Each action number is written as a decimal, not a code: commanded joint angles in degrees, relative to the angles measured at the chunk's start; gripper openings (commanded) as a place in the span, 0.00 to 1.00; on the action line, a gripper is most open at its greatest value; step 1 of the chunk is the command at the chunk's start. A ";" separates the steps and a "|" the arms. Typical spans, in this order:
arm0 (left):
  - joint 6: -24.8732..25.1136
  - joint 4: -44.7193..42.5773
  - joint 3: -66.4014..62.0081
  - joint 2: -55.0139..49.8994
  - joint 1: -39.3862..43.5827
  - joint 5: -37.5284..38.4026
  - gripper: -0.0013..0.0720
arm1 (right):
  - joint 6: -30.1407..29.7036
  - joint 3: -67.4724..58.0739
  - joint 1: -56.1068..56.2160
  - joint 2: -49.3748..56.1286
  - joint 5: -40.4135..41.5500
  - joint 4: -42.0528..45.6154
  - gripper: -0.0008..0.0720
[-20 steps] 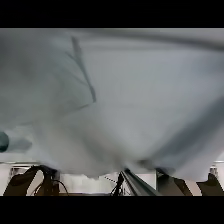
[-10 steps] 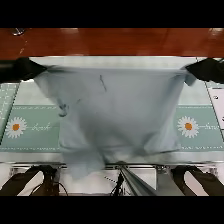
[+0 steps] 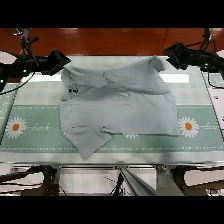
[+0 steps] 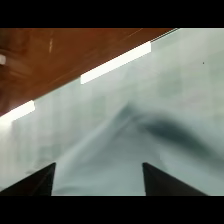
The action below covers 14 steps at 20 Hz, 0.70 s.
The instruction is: Fold the shirts.
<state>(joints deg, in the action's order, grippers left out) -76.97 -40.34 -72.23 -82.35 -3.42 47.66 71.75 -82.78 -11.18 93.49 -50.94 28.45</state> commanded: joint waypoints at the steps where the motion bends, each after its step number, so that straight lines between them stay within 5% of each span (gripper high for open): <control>1: -2.21 -0.61 -0.76 -2.84 -2.64 8.59 0.98 | 1.99 -3.58 -1.90 5.18 -3.19 -3.89 0.88; 3: -3.82 -6.47 -0.61 -2.86 -9.22 22.18 0.98 | 1.18 -3.58 -6.60 3.43 -11.85 -0.17 0.88; 6: -5.90 -14.01 5.55 -1.16 -18.47 38.58 0.98 | -4.72 -2.03 -12.48 -0.42 -32.59 18.23 0.87; 9: -2.89 -14.03 22.56 6.78 -23.93 32.79 0.98 | -2.75 14.73 -16.92 -10.14 -28.37 27.87 0.87; 14: 8.76 -2.10 42.49 12.35 -28.35 25.88 0.98 | -8.66 46.25 -20.09 -30.34 -17.64 5.97 0.85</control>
<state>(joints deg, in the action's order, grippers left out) -75.11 -49.17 -39.55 -72.47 -29.08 75.94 66.65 -51.53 -29.63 73.30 -73.36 42.85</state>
